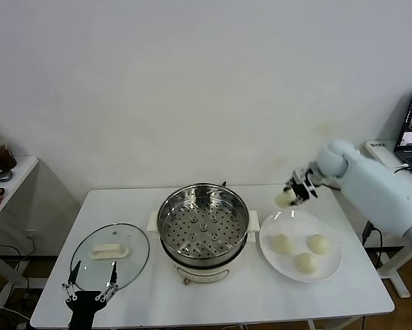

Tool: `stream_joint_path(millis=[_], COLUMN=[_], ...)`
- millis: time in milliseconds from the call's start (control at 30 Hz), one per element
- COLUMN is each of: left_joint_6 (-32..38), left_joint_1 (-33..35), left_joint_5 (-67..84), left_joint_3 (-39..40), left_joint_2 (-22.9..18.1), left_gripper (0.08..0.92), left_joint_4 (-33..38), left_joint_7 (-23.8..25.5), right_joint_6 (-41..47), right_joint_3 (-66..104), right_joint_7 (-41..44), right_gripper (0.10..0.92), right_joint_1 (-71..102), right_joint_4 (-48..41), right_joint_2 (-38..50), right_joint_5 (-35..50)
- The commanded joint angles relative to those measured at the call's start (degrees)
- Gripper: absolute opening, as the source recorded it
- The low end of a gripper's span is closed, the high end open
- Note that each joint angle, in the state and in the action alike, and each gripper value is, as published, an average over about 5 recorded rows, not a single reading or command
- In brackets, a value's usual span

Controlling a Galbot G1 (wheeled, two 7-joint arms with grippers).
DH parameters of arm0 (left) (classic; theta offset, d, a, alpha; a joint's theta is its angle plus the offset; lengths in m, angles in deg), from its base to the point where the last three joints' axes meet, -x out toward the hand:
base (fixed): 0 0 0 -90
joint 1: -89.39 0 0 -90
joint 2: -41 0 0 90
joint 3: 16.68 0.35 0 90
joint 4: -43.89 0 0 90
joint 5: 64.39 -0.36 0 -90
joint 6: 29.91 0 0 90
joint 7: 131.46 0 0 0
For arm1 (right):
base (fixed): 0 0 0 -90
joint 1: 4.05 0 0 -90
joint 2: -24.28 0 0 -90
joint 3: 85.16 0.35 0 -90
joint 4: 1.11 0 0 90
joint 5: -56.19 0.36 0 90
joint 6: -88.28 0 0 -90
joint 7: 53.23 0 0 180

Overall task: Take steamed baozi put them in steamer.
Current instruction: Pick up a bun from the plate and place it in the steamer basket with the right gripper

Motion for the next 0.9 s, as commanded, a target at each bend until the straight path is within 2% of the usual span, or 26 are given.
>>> stream_joint_path(millis=[33,233,367,733,900], left_joint_6=[0.0,0.1,0.0,-0.2,0.0], left_joint_1=[-0.2,-0.9,-1.1,-0.9,-0.8], left_joint_5=[0.1,0.6,0.6,0.6,0.6], left_joint_3=[0.0,-0.8,-1.0,-2.1,-2.2], left_joint_2=[0.1,0.3,0.4,-0.1,-0.4], left_gripper=[0.823,0.823,0.823,0.823,0.823], left_joint_4=[-0.1,-0.8,-0.8,0.1,-0.2], left_joint_7=[0.0,0.0,0.0,0.1,0.0], right_joint_6=[-4.6,-10.8,-15.8,-30.1,-33.8], right_joint_3=[-11.4,-18.8,-21.9,-23.5,-22.0], right_joint_7=[1.5,1.2,0.3,-4.8,-6.3], right_gripper=[0.484,0.486,0.49,0.492,0.492], right_joint_1=[-15.3,-16.3,-14.5,-8.4,-6.7], right_joint_4=[3.1,4.7,4.6,-1.4,-4.7], right_joint_2=[-8.3,-18.5,-23.3,-27.7,-28.1], right_joint_5=[12.7,14.9,12.3,-9.4,-16.2])
